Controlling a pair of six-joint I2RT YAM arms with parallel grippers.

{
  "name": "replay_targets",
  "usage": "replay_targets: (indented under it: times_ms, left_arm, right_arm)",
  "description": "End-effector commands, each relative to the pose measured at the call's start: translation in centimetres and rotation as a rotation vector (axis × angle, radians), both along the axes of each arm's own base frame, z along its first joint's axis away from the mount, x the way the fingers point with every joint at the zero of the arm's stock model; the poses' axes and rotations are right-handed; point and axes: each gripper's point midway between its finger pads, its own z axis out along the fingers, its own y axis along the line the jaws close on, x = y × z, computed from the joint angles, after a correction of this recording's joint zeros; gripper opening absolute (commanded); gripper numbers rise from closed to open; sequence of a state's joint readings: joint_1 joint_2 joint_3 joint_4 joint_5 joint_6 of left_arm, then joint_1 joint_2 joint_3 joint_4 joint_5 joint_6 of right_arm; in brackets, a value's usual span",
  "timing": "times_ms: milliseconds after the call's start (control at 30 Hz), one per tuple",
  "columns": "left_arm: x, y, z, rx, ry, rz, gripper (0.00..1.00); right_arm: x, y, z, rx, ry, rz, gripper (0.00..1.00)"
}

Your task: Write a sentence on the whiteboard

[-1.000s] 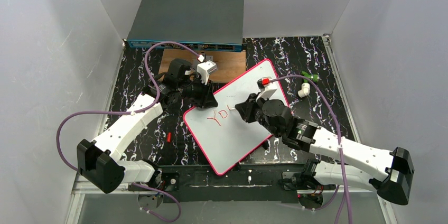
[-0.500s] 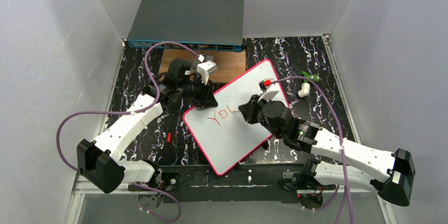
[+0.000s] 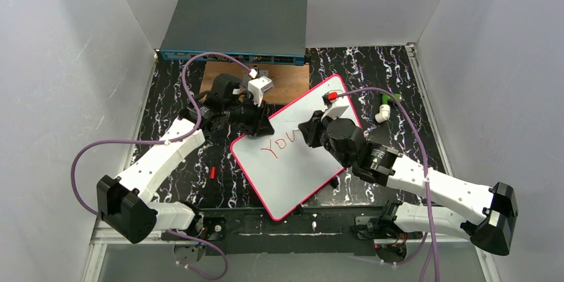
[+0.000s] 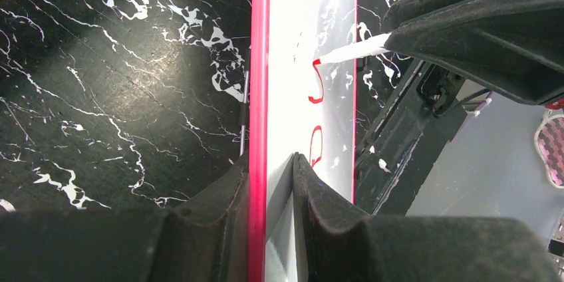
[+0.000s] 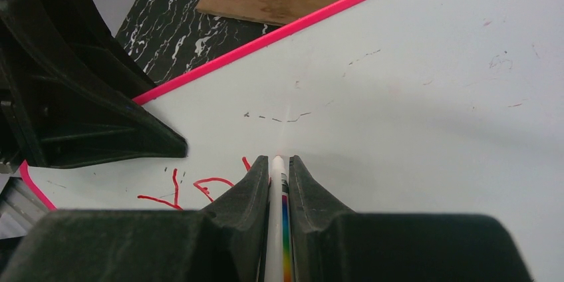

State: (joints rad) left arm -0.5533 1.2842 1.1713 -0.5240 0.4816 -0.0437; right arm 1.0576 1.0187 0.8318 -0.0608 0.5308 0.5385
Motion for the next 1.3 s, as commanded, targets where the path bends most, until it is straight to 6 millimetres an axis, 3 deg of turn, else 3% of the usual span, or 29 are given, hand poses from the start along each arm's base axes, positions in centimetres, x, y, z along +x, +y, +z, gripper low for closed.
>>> replay_targets:
  times_ms: [0,333,767,1267]
  left_arm:
    - [0.4,3.3,-2.8,0.197,-0.068,0.016,0.00]
    - [0.3,3.3,-2.9,0.196,-0.064,0.017,0.00]
    - [0.5,3.2,-2.7,0.194,-0.066,0.017,0.00]
    - [0.7,3.0,-2.7,0.193,-0.065,0.016,0.00]
  right_arm:
    - [1.1,0.2,2.8,0.036,-0.056,-0.030,0.01]
    - [1.1,0.7,3.4,0.060,-0.055,-0.013,0.01]
    - [-0.2,-0.9,-0.5,0.048,0.038,-0.033,0.01]
    - [-0.7,-1.8,-2.2,0.018,0.074,-0.051,0.01]
